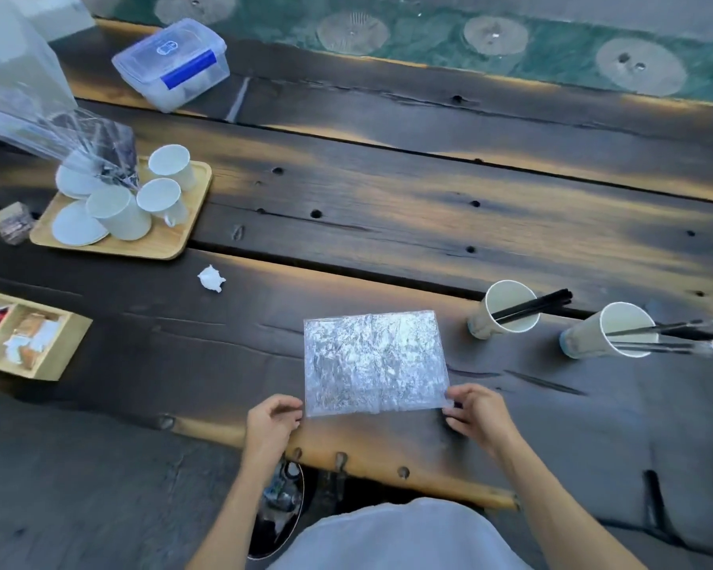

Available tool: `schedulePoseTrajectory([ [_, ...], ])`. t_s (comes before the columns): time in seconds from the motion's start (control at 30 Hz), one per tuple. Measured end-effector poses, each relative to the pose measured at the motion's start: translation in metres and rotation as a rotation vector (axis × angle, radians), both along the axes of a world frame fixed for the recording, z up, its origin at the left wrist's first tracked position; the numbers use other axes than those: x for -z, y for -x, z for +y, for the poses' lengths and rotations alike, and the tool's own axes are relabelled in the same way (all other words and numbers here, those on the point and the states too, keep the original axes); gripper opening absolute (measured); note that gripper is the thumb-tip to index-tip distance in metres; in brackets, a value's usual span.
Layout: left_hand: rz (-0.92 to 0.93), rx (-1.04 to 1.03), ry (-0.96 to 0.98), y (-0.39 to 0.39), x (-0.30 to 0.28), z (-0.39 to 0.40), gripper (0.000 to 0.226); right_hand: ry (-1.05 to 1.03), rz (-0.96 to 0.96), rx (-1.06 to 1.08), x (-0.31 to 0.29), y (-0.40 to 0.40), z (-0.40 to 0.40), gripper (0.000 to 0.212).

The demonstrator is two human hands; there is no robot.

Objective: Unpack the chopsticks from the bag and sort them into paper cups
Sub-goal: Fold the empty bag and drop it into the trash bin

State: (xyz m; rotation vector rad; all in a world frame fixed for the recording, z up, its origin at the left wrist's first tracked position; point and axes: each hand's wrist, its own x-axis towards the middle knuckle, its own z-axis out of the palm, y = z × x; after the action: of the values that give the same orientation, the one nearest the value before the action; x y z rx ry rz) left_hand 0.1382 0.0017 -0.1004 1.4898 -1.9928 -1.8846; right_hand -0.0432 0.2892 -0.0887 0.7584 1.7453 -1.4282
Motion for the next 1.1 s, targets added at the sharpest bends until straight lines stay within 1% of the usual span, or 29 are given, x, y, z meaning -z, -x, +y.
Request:
schedulePoseTrajectory([
  [0.07, -0.033, 0.019, 0.143, -0.002, 0.0, 0.004, 0.033, -0.135, 0.081, -0.029, 0.002, -0.007, 0.001, 0.02],
  [0.13, -0.059, 0.104, 0.269, 0.0, -0.004, 0.013, 0.03, -0.286, 0.208, -0.08, 0.0, -0.014, -0.006, 0.018],
  [0.17, -0.062, 0.162, 0.281, 0.005, -0.007, 0.019, 0.029, -0.274, 0.232, -0.112, -0.004, -0.018, -0.016, 0.017],
  [0.2, -0.061, 0.236, 0.261, 0.012, -0.008, 0.026, 0.028, -0.191, 0.227, -0.154, -0.009, -0.023, -0.03, 0.017],
  [0.27, -0.049, 0.399, 0.173, 0.03, -0.008, 0.041, 0.025, 0.011, 0.15, -0.284, -0.017, -0.033, -0.063, 0.021],
  [0.33, -0.047, 0.482, 0.038, 0.05, -0.007, 0.055, 0.022, 0.119, 0.068, -0.418, -0.02, -0.04, -0.094, 0.024],
  [0.37, -0.056, 0.479, -0.022, 0.058, -0.005, 0.059, 0.022, 0.133, 0.044, -0.444, -0.019, -0.042, -0.105, 0.024],
  [0.43, -0.103, 0.396, -0.115, 0.066, -0.002, 0.057, 0.019, 0.122, 0.001, -0.403, -0.013, -0.04, -0.11, 0.025],
  [0.5, -0.164, 0.228, -0.208, 0.064, 0.001, 0.046, 0.017, 0.081, -0.027, -0.312, -0.008, -0.032, -0.099, 0.025],
  [0.57, -0.222, 0.072, -0.237, 0.059, 0.003, 0.032, 0.016, 0.04, -0.05, -0.218, -0.003, -0.018, -0.078, 0.022],
  [0.6, -0.241, 0.039, -0.239, 0.056, 0.004, 0.027, 0.015, 0.027, -0.061, -0.172, -0.002, -0.01, -0.068, 0.02],
  [0.73, -0.268, 0.034, -0.296, 0.053, -0.001, 0.025, 0.012, -0.067, -0.097, -0.034, 0.005, 0.008, -0.039, 0.017],
  [0.8, -0.278, 0.028, -0.285, 0.056, -0.003, 0.029, 0.013, -0.161, -0.082, 0.013, 0.008, 0.016, -0.028, 0.02],
  [0.87, -0.298, 0.014, -0.26, 0.06, -0.007, 0.03, 0.014, -0.291, -0.029, 0.044, 0.01, 0.023, -0.016, 0.021],
  [0.9, -0.314, 0.026, -0.238, 0.062, -0.01, 0.031, 0.014, -0.356, 0.01, 0.041, 0.011, 0.027, -0.01, 0.02],
  [0.93, -0.343, 0.075, -0.176, 0.065, -0.014, 0.032, 0.016, -0.421, 0.056, 0.02, 0.011, 0.03, -0.005, 0.021],
  [0.97, -0.392, 0.169, -0.056, 0.069, -0.018, 0.032, 0.017, -0.476, 0.106, -0.017, 0.011, 0.032, -0.003, 0.021],
  [1.03, -0.506, 0.42, 0.297, 0.079, -0.024, 0.035, 0.018, -0.554, 0.213, -0.136, 0.008, 0.036, -0.008, 0.019],
  [1.07, -0.515, 0.513, 0.457, 0.085, -0.027, 0.039, 0.017, -0.578, 0.265, -0.201, 0.005, 0.037, -0.014, 0.019],
  [1.1, -0.465, 0.577, 0.583, 0.093, -0.03, 0.043, 0.016, -0.581, 0.312, -0.254, 0.003, 0.038, -0.021, 0.022],
])
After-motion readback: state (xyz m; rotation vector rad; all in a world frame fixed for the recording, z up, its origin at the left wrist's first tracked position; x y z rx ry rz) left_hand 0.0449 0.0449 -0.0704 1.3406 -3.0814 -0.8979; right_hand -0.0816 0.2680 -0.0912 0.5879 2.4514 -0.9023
